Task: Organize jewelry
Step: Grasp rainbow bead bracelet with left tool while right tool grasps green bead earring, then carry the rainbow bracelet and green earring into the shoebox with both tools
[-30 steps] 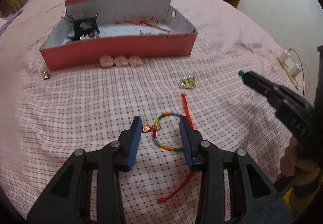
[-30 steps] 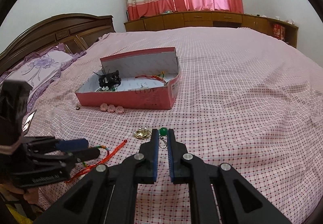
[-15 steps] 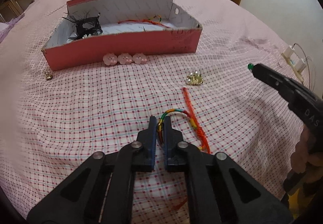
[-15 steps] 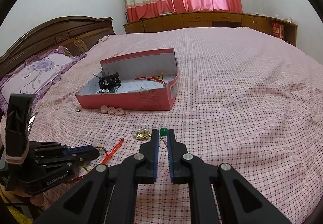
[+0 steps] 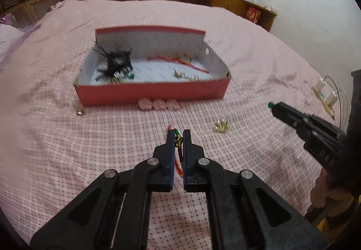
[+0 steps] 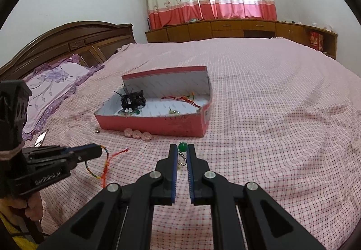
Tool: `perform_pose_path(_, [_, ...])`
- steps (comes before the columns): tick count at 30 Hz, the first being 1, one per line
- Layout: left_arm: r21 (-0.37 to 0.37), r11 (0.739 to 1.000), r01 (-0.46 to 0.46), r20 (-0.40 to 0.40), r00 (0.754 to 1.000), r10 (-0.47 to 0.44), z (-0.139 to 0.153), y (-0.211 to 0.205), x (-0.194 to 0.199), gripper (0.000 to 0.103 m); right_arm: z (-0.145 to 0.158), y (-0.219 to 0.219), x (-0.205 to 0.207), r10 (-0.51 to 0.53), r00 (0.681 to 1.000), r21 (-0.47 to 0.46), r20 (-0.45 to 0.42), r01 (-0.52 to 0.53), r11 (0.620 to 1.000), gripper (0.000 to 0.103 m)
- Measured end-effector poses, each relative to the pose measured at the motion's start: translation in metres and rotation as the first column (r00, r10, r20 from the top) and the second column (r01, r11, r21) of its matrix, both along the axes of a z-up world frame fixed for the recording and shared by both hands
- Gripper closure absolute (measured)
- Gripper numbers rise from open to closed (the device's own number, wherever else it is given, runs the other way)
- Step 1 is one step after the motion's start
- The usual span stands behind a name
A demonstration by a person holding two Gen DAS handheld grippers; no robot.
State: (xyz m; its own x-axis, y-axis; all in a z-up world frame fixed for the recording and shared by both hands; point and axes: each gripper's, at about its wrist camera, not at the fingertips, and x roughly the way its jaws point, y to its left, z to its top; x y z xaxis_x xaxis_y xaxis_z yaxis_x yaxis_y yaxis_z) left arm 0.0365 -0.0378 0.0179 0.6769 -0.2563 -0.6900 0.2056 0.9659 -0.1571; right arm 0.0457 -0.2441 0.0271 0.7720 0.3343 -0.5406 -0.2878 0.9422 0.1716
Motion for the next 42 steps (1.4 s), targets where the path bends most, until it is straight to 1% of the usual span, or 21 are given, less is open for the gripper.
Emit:
perform_pose_path(14, [-0.019, 0.998, -0.058, 0.11, 0.992, 0.06, 0.039, 0.023, 0.029, 0.103, 0.024, 0.031, 0.023, 0.06, 0.997, -0.008, 0.049, -0.059, 0.998, 0.094])
perform_pose_path(20, [-0.029, 0.996, -0.086, 0.137, 0.987, 0.089, 0.05, 0.034, 0.048, 0.103, 0.035, 0.043, 0.04, 0.078, 0.994, -0.016, 0.074, -0.077, 0.997, 0.094])
perform_pose_path(28, [-0.019, 0.995, -0.103, 0.185, 0.977, 0.104, 0.066, 0.044, 0.078, 0.103, 0.044, 0.054, 0.073, 0.085, 0.992, -0.015, 0.089, -0.084, 0.996, 0.094])
perform_pose_path(33, [-0.02, 0.994, -0.112, 0.189, 0.975, 0.114, 0.063, 0.048, 0.096, 0.103, 0.042, 0.06, 0.097, 0.087, 0.993, -0.021, 0.084, -0.085, 0.996, 0.094])
perform_pose_path(36, [-0.013, 0.992, -0.122, 0.187, 0.975, 0.123, 0.057, 0.049, 0.108, 0.103, 0.038, 0.064, 0.111, 0.081, 0.994, -0.025, 0.076, -0.08, 0.997, 0.094])
perform_pose_path(42, [-0.037, 0.987, -0.154, 0.165, 0.974, 0.158, 0.039, 0.056, 0.129, 0.103, 0.021, 0.067, 0.135, 0.068, 0.997, -0.033, 0.041, -0.067, 0.997, 0.094])
